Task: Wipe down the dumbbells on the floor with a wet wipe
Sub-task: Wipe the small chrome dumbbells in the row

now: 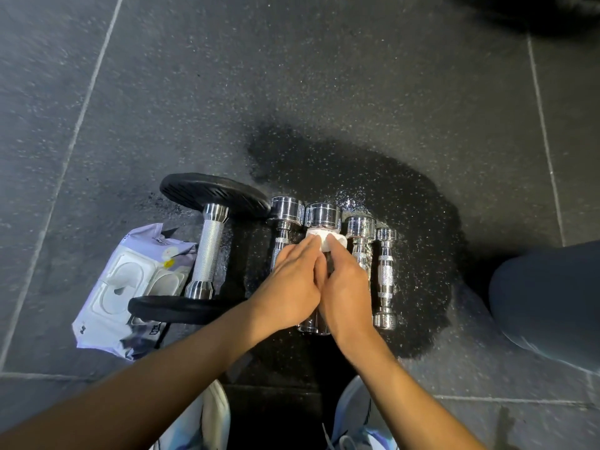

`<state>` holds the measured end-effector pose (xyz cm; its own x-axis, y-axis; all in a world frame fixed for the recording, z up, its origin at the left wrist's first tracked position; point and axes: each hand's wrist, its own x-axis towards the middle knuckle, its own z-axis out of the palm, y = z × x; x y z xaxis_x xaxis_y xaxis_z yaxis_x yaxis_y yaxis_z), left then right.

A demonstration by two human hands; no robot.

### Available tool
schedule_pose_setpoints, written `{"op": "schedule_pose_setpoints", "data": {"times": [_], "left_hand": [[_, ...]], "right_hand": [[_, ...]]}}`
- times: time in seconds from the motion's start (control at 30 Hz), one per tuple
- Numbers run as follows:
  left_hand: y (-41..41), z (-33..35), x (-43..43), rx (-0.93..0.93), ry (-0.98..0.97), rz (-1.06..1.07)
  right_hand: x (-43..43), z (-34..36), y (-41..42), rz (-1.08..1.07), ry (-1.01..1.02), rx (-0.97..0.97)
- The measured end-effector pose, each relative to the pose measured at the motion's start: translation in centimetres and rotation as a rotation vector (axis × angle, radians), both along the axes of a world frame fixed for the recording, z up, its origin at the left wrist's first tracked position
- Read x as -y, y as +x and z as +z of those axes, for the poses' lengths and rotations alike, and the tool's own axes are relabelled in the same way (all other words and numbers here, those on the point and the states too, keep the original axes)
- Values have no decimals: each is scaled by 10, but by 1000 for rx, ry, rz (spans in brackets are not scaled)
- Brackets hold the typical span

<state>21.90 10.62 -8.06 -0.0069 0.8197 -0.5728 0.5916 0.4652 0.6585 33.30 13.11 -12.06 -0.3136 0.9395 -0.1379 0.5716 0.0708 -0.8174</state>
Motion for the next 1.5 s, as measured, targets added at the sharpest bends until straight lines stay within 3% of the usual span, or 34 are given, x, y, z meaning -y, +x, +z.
{"op": "schedule_pose_setpoints", "data": {"times": [0.3, 0.5, 0.7, 0.8, 1.0, 1.23, 1.37, 1.43, 1.5], "left_hand": [[-2, 12, -20, -25, -94, -20], [-2, 14, -19, -85, -247, -84], [8, 14, -19, -32, -129, -23], [6, 11, -21, -63, -94, -23], [-3, 12, -23, -120, -147, -80], [-15, 17, -30, -94, -205, -71], [-31, 32, -27, -242, -46, -129], [-39, 36, -32, -334, 111, -177], [-47, 34, -44, -432, 312, -354]], "right_hand": [[-22, 0, -2, -165, -99, -9], [-11, 4, 15, -41, -196, 113], [-20, 2, -4, -233, -124, -67], [-23, 3, -10, -271, -151, -53], [-36, 3, -4, -341, -401, -20], [-21, -1, -11, -99, -25, 205], [-29, -2, -15, -169, -124, 121], [-30, 1, -15, -167, -157, 157], [-27, 1, -10, -154, -196, 138]]}}
